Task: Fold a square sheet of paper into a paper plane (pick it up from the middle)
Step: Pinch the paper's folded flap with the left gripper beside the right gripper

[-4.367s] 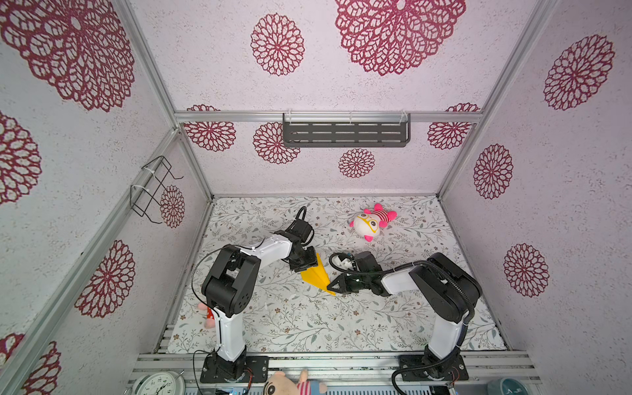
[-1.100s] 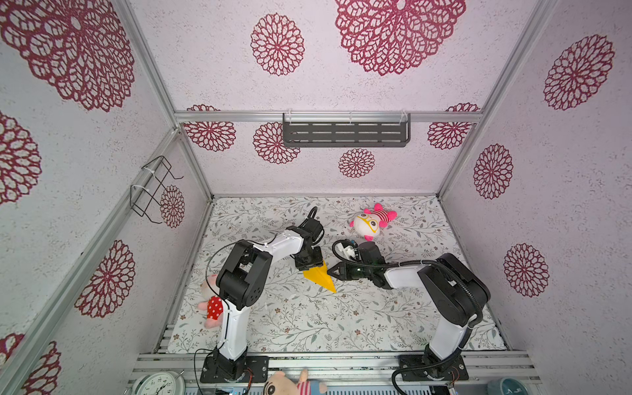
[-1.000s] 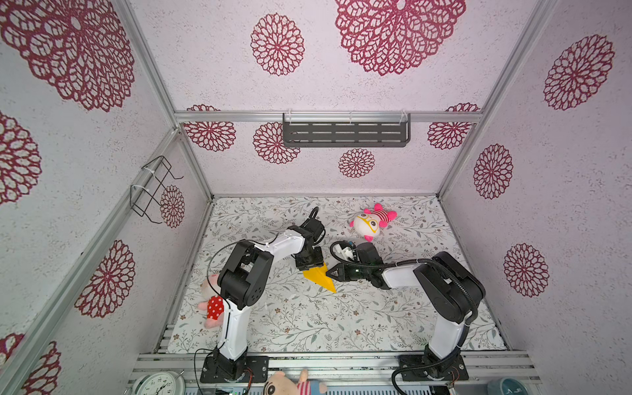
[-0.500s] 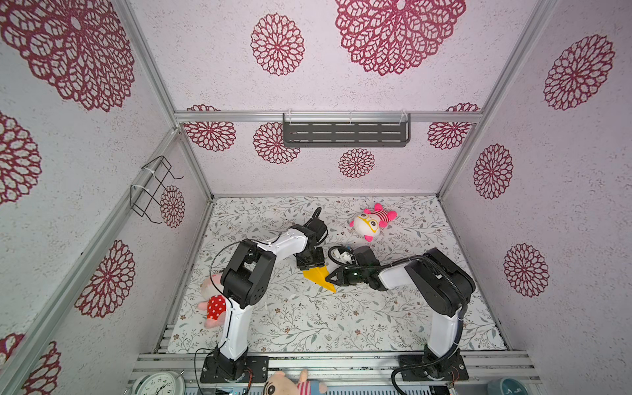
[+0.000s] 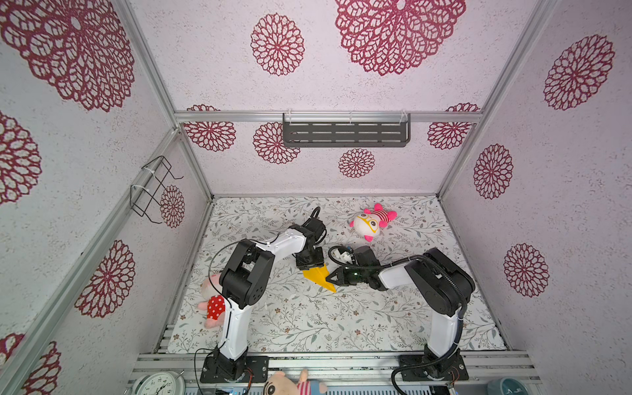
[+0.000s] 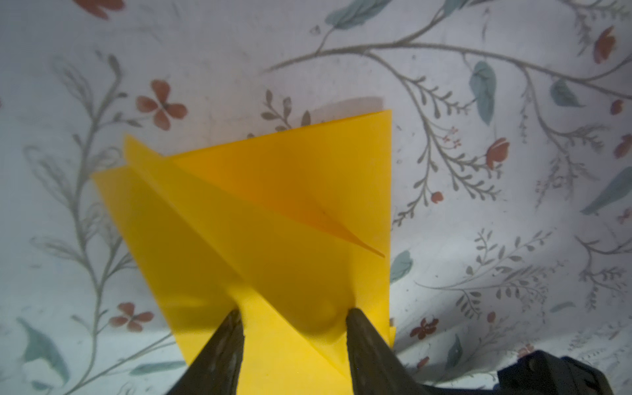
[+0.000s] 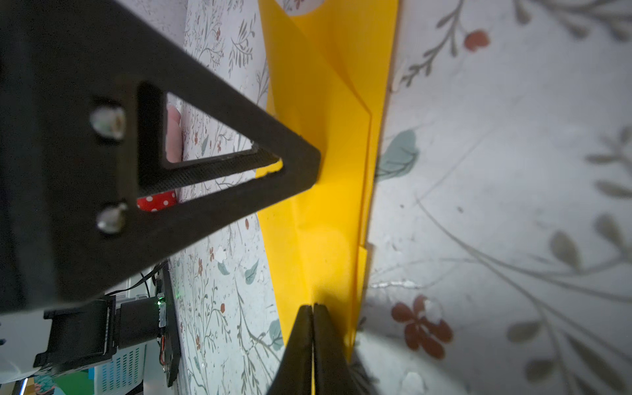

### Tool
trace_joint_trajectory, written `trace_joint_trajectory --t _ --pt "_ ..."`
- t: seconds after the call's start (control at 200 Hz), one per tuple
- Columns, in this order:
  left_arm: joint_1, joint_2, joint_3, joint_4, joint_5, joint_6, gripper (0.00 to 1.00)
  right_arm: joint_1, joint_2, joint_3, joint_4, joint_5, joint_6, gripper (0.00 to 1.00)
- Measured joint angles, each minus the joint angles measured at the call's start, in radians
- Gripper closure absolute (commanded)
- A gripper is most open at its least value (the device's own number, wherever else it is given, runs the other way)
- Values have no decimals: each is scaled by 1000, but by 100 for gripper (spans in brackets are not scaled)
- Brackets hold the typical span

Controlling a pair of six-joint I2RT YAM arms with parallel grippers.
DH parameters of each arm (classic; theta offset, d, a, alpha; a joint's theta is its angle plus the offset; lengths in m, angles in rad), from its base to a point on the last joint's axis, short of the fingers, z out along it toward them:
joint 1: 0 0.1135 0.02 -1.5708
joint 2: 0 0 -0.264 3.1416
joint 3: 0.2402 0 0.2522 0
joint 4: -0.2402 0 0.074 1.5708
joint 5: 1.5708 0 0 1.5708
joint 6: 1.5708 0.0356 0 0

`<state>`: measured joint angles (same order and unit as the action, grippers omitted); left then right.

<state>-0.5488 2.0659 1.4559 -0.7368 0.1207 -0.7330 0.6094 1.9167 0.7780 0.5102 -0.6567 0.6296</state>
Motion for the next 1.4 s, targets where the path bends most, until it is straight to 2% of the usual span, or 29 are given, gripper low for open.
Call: trace_joint_trajectory --t 0.2,0.325,0.38,0.54,0.785,1.401 --pt "57 -131 -88 136 93 -29 55 0 0 0 -1 0 -1 91" --pt "74 -219 -116 210 114 -60 66 0 0 2 -6 2 -1 91" --pt "72 -234 -131 240 127 -72 73 0 0 2 -6 2 -1 92" --pt "65 -213 -182 279 163 -105 83 0 0 3 -10 2 -1 92" --pt "53 -139 -185 247 169 -120 88 0 2 5 -11 1 -1 92" --pt "36 -10 -63 105 64 -111 92 0 5 9 -16 0 -1 93"
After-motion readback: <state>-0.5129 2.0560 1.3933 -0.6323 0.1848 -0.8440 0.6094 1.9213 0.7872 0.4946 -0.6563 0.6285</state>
